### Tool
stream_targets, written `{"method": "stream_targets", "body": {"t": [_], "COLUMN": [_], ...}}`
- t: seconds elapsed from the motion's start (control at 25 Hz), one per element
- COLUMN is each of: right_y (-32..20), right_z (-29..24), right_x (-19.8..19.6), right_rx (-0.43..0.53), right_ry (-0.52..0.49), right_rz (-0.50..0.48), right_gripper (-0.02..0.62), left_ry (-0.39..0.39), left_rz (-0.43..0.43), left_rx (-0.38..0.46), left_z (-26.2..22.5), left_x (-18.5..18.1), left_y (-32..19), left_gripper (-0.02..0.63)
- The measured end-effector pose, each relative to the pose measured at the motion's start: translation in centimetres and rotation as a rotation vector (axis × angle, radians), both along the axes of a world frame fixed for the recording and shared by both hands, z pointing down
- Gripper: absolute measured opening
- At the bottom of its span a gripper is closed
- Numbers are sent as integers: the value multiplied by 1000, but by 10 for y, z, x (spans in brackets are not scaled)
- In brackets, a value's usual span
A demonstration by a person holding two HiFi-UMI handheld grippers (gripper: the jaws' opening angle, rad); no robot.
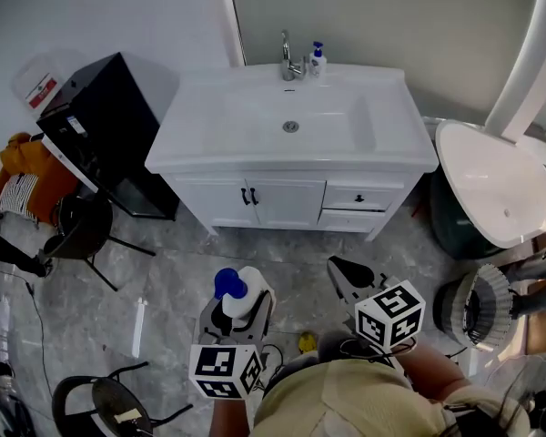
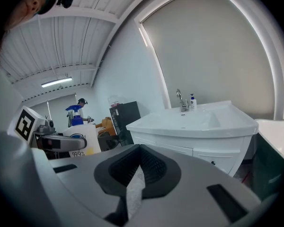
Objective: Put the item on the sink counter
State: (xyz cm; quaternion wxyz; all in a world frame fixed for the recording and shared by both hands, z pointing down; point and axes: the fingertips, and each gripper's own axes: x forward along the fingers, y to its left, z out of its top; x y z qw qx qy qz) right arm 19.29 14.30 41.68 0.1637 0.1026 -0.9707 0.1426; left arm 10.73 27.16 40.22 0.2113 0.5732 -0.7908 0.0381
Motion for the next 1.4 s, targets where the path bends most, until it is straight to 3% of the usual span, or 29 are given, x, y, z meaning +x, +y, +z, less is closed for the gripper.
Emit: {"method": "stream_targets", "body": {"t": [0.64, 1.4], "right_y": [-34, -129], "right_z": [5, -2], "right_x": [-67, -188], "right_rx": [25, -2], "right_ry": [26, 24], "right_rz": [-14, -96], "right_gripper": [21, 21], "left_ry": [30, 5], "left_rz": [-23, -66], "left_rx": [8, -9], "left_z": [13, -4], "left_x": [-61, -170], "left_y": [-31, -134], "left_gripper": [295, 295]}}
